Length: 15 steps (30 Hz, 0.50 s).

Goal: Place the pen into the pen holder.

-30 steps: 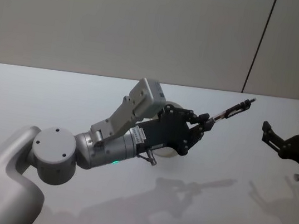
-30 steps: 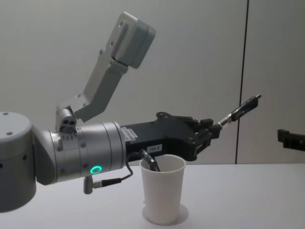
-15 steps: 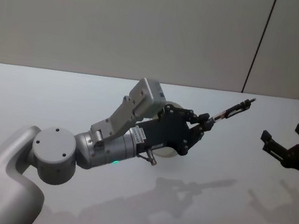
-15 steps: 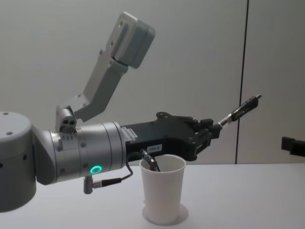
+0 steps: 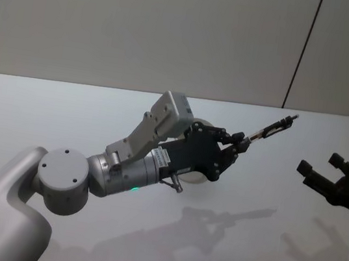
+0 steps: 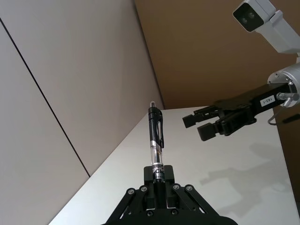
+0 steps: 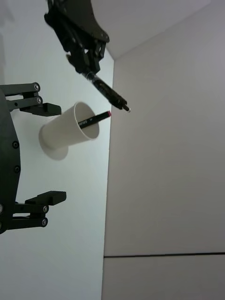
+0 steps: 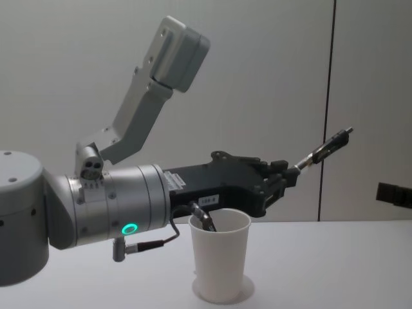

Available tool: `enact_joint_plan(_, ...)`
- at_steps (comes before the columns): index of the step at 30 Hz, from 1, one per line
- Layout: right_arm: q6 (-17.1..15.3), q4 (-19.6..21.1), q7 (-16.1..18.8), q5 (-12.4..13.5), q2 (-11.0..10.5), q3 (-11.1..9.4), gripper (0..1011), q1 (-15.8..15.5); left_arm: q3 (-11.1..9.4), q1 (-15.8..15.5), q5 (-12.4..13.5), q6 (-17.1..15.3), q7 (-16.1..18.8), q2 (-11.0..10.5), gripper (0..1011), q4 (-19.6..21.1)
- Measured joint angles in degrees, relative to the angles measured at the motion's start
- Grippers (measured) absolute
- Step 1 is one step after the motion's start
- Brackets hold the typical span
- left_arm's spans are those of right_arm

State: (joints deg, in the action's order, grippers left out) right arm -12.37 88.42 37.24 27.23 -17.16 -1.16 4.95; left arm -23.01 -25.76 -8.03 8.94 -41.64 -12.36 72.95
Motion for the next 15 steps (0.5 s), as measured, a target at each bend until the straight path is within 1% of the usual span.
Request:
enact_joint_plan(4,-1.1,-0.2,1.5,2.5,-0.1,-0.1,1002,0.0,0.0,0.0,0.0,0.0,0.0,0.0,137,0.0)
enact_joint_plan(7,-2.4,-0.3,3.0,5.4,-0.2,-0.1,1002,0.0,0.0,0.0,0.0,0.0,0.0,0.0,137,0.0)
enact_joint_plan(9,-2.9,-0.3,3.4,6.4,-0.2,-0.1,1002,0.0,0.0,0.0,0.0,0.0,0.0,0.0,137,0.0)
enact_joint_plan(12,-4.1,-0.3,4.0,9.0,-0.1,0.0,1002,0.0,0.0,0.0,0.0,0.0,0.0,0.0,137,0.0)
enact_joint_plan(13,-4.1,-0.3,4.0,9.0,-0.1,0.0,1002,0.0,0.0,0.0,0.0,0.0,0.0,0.0,137,0.0)
enact_joint_plan(15,-4.8,-0.1,4.2,10.6,0.2,0.3,1002,0.1,0.0,0.0,0.0,0.0,0.0,0.0,137,0.0)
